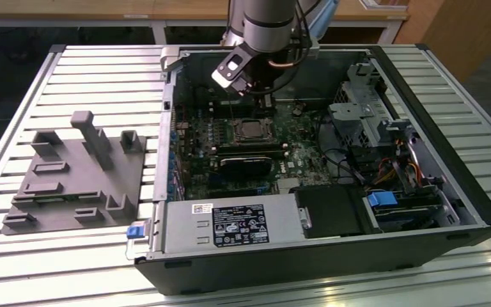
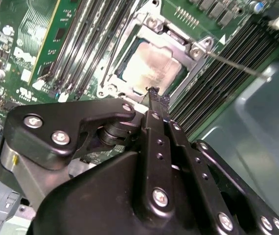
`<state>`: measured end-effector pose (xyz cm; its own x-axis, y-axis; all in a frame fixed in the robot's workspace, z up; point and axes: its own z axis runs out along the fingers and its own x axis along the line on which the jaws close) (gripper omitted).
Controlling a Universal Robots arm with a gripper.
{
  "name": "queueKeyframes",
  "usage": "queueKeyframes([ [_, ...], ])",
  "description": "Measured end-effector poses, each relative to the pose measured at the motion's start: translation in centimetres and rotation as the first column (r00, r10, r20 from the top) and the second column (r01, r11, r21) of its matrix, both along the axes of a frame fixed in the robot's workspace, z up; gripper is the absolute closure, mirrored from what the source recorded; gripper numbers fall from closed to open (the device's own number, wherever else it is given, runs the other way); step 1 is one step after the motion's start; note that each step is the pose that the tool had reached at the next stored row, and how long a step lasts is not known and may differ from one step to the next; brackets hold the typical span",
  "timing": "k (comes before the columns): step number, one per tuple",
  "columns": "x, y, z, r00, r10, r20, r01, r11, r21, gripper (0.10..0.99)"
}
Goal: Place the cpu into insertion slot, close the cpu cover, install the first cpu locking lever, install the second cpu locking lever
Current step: 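Close the cpu cover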
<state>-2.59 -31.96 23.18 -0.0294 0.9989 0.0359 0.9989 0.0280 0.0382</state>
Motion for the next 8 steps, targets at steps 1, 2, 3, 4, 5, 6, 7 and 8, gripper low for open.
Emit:
queueKeyframes([
  [1, -0.15, 0.0, 0.0, 1.0, 0.0, 0.0, 0.0, 1.0, 0.0, 0.98],
  [2, -0.28, 0.0, -0.01, 1.0, 0.0, 0.0001, 0.0, 1.0, 0.0, 0.98],
  [3, -0.37, 0.0, -0.01, 1.0, 0.0, 0.0, 0.0, 1.0, 0.0, 0.98],
  [4, -0.42, 0.0, -0.01, 1.0, 0.0, 0.0, 0.0, 1.0, 0.0, 0.98],
  [5, -0.48, 0.0, -0.01, 1.0, 0.0, -0.0001, 0.0, 1.0, 0.0, 0.98],
  [6, -0.56, 0.0, -0.02, 1.0, 0.0, 0.0, 0.0, 1.0, 0.001, 0.98],
  [7, -0.63, 0.0, -0.02, 1.0, 0.0, 0.0001, 0.0, 1.0, 0.001, 0.98],
  [8, -0.7, 0.0, -0.03, 1.0, 0.0, 0.0, 0.0, 1.0, 0.001, 0.98],
])
